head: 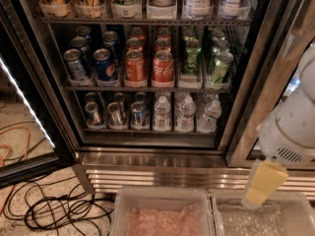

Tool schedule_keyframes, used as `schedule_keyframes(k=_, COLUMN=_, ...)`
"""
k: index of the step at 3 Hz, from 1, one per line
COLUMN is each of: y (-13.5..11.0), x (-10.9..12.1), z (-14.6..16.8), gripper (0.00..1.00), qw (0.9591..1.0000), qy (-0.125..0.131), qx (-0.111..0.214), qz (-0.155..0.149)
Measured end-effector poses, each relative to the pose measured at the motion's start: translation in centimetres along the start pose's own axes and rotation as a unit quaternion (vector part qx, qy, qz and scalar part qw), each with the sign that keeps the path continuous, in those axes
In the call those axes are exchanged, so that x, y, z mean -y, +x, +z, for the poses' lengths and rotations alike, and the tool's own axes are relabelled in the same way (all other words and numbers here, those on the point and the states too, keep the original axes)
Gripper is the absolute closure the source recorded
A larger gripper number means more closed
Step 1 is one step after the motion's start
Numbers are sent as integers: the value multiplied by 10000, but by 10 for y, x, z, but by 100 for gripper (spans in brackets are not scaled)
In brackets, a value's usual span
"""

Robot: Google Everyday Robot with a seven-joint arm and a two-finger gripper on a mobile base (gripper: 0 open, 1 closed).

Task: Pick water bottle from bottom shelf of fridge

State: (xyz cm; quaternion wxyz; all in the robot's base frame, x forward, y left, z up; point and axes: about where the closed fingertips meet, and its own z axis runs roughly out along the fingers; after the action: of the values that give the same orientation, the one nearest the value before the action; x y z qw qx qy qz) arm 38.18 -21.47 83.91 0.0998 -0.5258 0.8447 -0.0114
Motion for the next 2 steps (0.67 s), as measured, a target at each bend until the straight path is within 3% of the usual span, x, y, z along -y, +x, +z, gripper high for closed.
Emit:
schedule_keyframes(k=1, y=10, x=-22, z=42, gripper=0, qw=9988, qy=-423, qx=-167, qz=165)
schedule_keyframes(k=2, y=13, x=-27, z=50, gripper=0, qw=9983, qy=-503, qx=-213, qz=191)
